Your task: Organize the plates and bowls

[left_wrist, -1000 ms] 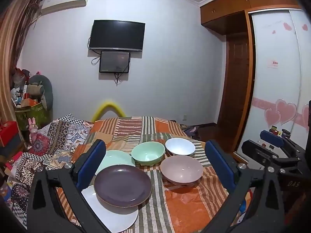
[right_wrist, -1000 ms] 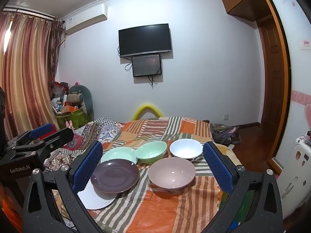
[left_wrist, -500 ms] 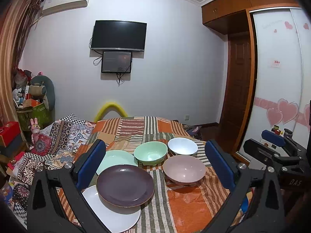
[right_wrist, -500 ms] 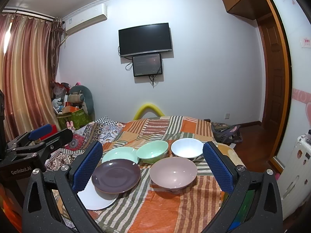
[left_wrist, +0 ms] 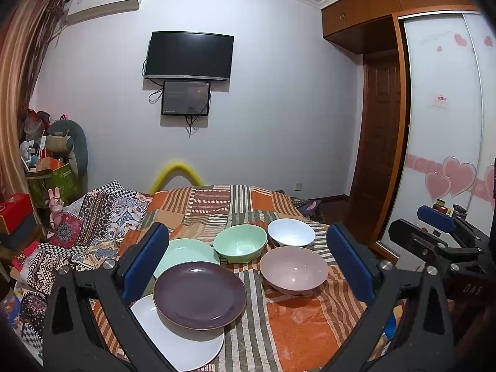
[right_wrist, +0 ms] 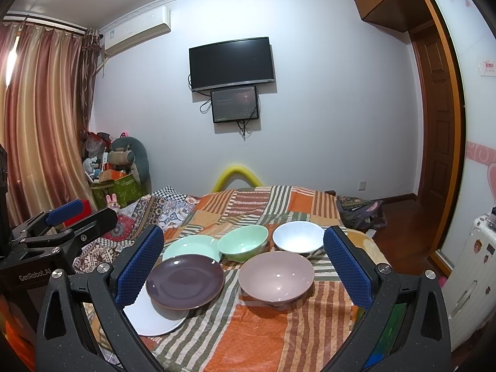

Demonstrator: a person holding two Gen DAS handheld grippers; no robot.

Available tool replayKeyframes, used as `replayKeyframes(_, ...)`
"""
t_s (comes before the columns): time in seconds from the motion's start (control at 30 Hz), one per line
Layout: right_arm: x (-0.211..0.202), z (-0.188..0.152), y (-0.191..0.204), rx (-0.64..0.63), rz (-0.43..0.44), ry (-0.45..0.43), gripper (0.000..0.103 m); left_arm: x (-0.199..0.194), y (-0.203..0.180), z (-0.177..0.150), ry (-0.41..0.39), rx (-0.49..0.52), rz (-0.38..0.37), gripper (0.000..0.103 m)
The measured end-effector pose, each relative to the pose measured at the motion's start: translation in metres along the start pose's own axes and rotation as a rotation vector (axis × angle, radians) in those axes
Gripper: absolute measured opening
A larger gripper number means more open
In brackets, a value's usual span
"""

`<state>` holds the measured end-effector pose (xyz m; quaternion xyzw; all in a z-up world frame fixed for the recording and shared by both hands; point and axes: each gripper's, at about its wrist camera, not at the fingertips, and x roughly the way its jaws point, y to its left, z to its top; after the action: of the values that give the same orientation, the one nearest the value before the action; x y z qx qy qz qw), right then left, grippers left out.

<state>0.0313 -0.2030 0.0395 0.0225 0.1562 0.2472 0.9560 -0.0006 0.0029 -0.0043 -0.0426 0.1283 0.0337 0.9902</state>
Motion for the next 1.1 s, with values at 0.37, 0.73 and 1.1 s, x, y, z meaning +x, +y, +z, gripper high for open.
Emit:
replayKeyframes(0.37, -0.0005, 0.0013, -0.0003, 0.001, 0.001, -0.001, 0.103, 0.0011, 0.0003, 0.0005, 0.004, 0.001, 0.0, 0.103)
replayKeyframes(0.73, -0.0008, 0.0044, -0.002, 0.006, 0.0, -0.003, 0.103, 0.0017, 0.0, 0.0012, 0.004, 0.004, 0.002, 0.103)
replayKeyframes(1.1, -0.0021, 0.0067, -0.004, 0.011, 0.0, -0.004, 0.103, 0.0001, -0.0015, 0.0019, 0.001, 0.003, -0.002, 0.103)
